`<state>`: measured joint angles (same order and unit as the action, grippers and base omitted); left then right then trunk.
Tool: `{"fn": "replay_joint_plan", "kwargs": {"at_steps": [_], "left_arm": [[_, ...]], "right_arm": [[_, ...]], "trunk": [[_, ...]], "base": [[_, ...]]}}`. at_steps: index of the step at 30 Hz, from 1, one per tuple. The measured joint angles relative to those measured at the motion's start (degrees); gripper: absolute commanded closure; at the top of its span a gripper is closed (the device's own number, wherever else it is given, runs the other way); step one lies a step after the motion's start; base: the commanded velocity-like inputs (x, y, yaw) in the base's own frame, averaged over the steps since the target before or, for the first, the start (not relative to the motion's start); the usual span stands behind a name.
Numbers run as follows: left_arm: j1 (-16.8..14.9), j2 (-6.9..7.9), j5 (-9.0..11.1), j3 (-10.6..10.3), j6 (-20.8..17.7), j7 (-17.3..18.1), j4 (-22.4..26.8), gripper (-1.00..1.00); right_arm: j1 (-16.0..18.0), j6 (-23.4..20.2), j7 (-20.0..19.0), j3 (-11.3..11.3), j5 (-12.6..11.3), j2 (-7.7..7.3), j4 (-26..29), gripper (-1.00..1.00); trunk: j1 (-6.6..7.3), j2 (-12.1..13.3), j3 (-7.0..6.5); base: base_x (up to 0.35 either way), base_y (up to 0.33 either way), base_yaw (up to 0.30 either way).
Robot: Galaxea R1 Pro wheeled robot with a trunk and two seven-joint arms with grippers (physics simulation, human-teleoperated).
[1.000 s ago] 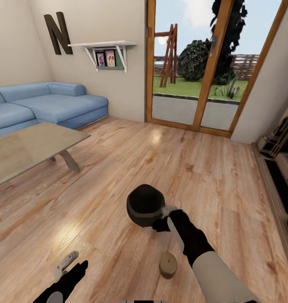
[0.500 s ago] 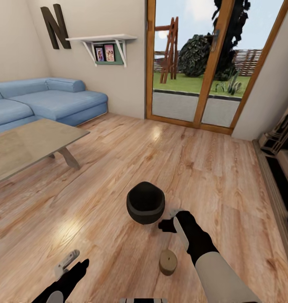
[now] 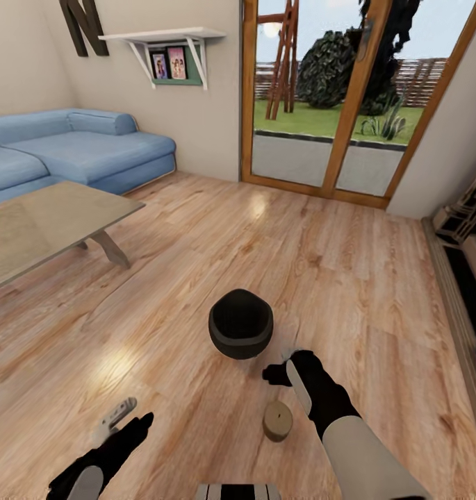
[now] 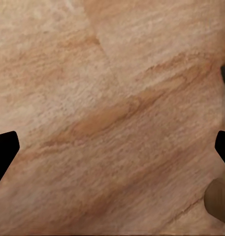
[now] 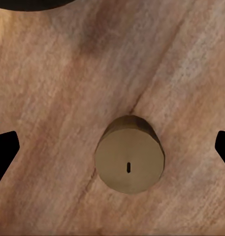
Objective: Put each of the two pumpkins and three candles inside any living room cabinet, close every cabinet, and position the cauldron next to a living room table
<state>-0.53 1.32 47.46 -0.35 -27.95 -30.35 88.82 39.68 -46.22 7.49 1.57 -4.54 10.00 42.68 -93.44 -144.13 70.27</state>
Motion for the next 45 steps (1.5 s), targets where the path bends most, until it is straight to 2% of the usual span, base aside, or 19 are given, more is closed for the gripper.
{"fn": "replay_joint_plan", "kwargs": {"at_steps": [3,5,7,9,12,25,32,45], "left_arm": [[-2.6,-0.17,0.0,0.2,-4.7,0.0,1.5,-1.00],[-5.7,-0.31,0.5,0.4,-8.2,-0.1,2.1,-1.00],[-8.2,-0.18,1.8,0.4,-10.2,-0.3,2.3,-1.00],[-10.5,0.03,3.3,0.4,-11.5,-0.4,2.0,-1.00],[-11.5,0.05,4.1,0.3,-11.7,-0.1,0.8,-1.00],[-11.8,0.01,4.8,0.1,-11.7,0.1,-0.4,-1.00],[-11.8,0.07,4.8,0.1,-11.7,0.1,-0.5,-1.00],[-11.8,0.06,4.7,0.1,-11.7,0.0,-0.5,-1.00]], "right_arm": [[0.1,0.0,0.5,0.0,0.0,0.00,0.0,-1.00],[0.1,0.0,0.8,0.0,-0.1,0.00,0.0,-1.00],[0.3,0.0,0.9,-0.1,-0.1,0.00,0.0,-1.00],[0.9,0.0,1.0,-0.1,-0.1,0.00,0.0,-1.00],[1.4,0.0,1.0,-0.1,-0.1,0.00,0.0,-1.00],[3.6,0.0,1.0,-0.3,0.0,-0.14,0.0,-1.00],[3.6,0.0,0.9,-0.2,-0.1,-1.10,0.0,-1.00],[3.6,0.0,0.8,-0.2,-0.2,-1.21,0.1,-1.00]], "trunk": [[-0.08,0.0,0.67],[-0.13,-0.1,1.11],[-0.18,-0.1,1.55],[-0.23,-0.1,2.00],[-0.31,-0.2,2.66],[-0.65,-0.3,5.55],[-0.83,-0.4,7.10],[-1.16,-0.6,9.98]], "base": [[0.000,0.000,0.000],[0.000,0.000,0.000],[0.000,0.000,0.000],[0.000,0.000,0.000],[0.000,0.000,0.000],[0.000,0.000,0.000],[0.000,0.000,-0.007],[0.000,0.000,-0.036]]}}
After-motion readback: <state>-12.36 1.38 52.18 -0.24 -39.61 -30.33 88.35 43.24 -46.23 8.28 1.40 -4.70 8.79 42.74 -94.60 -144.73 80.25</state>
